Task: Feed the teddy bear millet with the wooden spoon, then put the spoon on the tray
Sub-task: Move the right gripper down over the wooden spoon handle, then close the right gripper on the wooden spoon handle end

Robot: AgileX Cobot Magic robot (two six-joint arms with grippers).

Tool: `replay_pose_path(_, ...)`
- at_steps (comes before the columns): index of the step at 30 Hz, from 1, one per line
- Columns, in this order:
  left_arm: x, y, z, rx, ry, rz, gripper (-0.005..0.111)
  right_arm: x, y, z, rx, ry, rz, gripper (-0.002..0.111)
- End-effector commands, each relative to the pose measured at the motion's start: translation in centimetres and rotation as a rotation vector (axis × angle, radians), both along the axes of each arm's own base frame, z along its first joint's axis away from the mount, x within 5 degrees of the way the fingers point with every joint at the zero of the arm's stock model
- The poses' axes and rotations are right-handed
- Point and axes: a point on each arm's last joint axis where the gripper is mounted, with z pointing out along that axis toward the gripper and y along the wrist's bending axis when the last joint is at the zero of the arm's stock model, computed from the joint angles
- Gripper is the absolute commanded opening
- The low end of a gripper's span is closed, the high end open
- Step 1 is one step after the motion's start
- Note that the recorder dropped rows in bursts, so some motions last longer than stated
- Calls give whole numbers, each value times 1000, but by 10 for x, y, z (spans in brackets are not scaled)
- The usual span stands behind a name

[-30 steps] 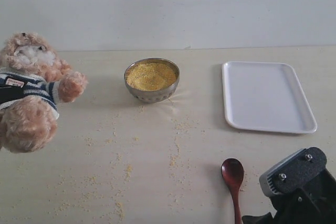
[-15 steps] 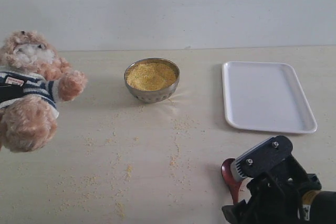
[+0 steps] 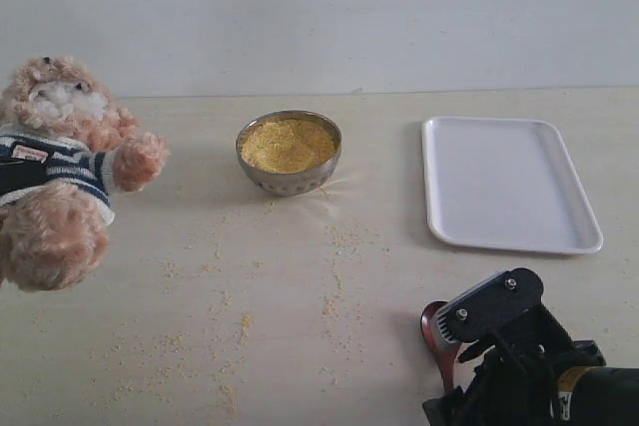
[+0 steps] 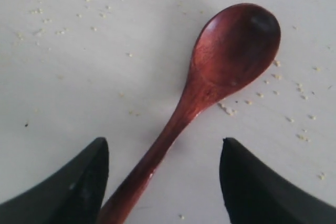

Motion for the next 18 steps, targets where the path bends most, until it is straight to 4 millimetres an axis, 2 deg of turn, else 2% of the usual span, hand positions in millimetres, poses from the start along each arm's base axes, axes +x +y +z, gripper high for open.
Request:
replay_pose_path(1, -1, -3, 1, -19, -11, -16, 5, 2, -1, 0, -6, -10, -25, 54)
replay_pose_path(6, -1, -3, 1, -19, -11, -16, 5, 3, -2, -1, -33, -23, -11, 50)
replay_pose_path(15, -1, -3, 1, -22, -12, -19, 5, 9, -14, -1, -91, -52, -161, 50)
replay_pose_path(18, -1, -3, 1, -22, -12, -19, 5, 4, -12, -3, -100, -6, -123, 50)
